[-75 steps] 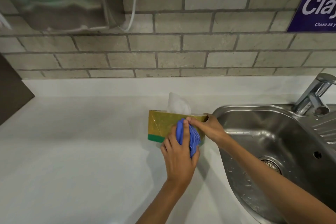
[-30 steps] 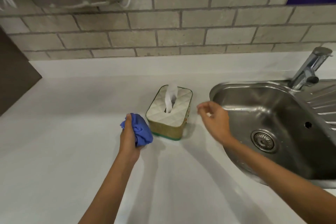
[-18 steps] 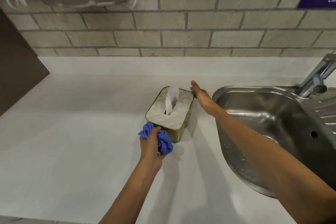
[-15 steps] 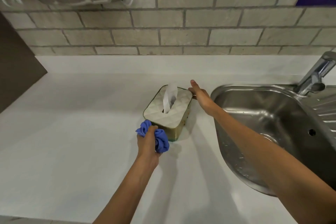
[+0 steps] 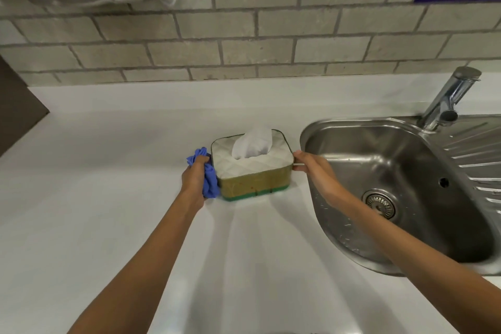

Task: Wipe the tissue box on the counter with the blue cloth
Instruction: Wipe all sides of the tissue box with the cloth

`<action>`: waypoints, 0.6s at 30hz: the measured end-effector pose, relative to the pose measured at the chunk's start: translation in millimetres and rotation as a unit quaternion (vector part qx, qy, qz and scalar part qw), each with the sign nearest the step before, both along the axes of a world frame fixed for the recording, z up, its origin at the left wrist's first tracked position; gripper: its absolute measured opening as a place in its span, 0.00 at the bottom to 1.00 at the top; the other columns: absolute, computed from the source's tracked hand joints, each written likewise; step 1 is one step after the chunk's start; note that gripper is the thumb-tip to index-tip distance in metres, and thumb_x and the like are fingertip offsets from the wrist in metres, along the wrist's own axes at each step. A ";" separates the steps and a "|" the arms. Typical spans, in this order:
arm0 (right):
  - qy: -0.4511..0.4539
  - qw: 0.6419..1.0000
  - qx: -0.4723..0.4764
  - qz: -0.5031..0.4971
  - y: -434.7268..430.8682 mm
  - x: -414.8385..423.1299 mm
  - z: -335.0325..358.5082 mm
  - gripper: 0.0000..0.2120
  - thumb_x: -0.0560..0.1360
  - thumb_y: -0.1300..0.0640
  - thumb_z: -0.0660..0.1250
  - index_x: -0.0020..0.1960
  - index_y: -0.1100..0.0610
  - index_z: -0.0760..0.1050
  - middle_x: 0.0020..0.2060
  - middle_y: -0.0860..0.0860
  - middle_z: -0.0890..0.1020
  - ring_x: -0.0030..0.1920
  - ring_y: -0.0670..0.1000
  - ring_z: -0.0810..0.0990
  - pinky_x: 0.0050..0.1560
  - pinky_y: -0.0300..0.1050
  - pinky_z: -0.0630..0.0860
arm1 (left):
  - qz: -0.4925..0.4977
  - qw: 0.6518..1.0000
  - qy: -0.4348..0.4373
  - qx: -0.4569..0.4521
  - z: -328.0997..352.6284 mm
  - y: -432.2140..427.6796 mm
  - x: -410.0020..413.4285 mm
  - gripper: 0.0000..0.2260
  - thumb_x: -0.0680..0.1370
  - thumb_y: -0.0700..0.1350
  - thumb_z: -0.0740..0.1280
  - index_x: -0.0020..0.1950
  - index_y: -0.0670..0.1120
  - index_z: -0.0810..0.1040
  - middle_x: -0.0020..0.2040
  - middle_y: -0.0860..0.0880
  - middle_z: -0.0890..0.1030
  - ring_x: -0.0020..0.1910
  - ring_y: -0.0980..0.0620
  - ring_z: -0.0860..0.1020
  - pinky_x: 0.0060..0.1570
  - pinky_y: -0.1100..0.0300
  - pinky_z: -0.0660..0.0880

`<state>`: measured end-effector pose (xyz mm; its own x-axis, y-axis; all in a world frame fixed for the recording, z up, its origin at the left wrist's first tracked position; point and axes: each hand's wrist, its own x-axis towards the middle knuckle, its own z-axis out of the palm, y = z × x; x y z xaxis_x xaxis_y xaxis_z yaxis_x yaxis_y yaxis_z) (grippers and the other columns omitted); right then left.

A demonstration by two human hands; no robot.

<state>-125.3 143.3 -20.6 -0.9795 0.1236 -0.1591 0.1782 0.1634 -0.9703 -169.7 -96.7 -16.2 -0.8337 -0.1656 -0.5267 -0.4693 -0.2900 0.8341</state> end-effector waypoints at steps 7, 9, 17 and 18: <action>0.037 0.999 0.026 -0.004 5.4 20.5 -5.7 0.15 0.72 0.65 0.67 0.58 0.62 0.76 0.53 0.56 0.82 0.50 0.51 0.81 0.51 0.37 0.77 | -0.024 0.999 0.006 -0.035 -0.5 4.0 -16.4 0.09 0.75 0.47 0.64 0.35 0.50 0.74 0.38 0.51 0.76 0.44 0.52 0.74 0.52 0.59 0.71; 0.028 1.000 0.011 0.002 9.6 20.3 -10.3 0.18 0.69 0.69 0.69 0.59 0.62 0.74 0.51 0.58 0.80 0.44 0.49 0.81 0.43 0.33 0.78 | -0.031 0.998 -0.003 -0.052 -0.4 2.8 -18.5 0.10 0.75 0.47 0.64 0.35 0.47 0.73 0.38 0.49 0.76 0.48 0.48 0.74 0.59 0.53 0.71; -0.054 0.971 0.152 0.176 34.1 -18.3 -8.1 0.58 0.57 0.60 0.81 0.75 0.51 0.45 0.71 0.53 0.61 0.68 0.53 0.66 0.65 0.49 0.69 | -0.038 0.995 0.005 -0.092 -1.6 -8.4 -16.2 0.11 0.76 0.48 0.62 0.35 0.46 0.73 0.45 0.43 0.77 0.48 0.46 0.74 0.51 0.54 0.71; -0.067 0.964 0.162 0.201 33.9 -25.4 -6.9 0.63 0.57 0.59 0.81 0.75 0.50 0.40 0.74 0.51 0.56 0.72 0.53 0.61 0.69 0.49 0.65 | -0.037 0.994 0.006 -0.100 -3.1 -12.0 -14.7 0.11 0.76 0.48 0.62 0.35 0.46 0.73 0.47 0.43 0.76 0.46 0.46 0.75 0.47 0.56 0.71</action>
<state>-150.7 177.2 -27.5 -0.9318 -0.1980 -0.3041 0.1571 0.5354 -0.8299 -184.4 -108.7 -19.3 -0.8534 -0.2041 -0.4797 -0.4731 -0.0832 0.8771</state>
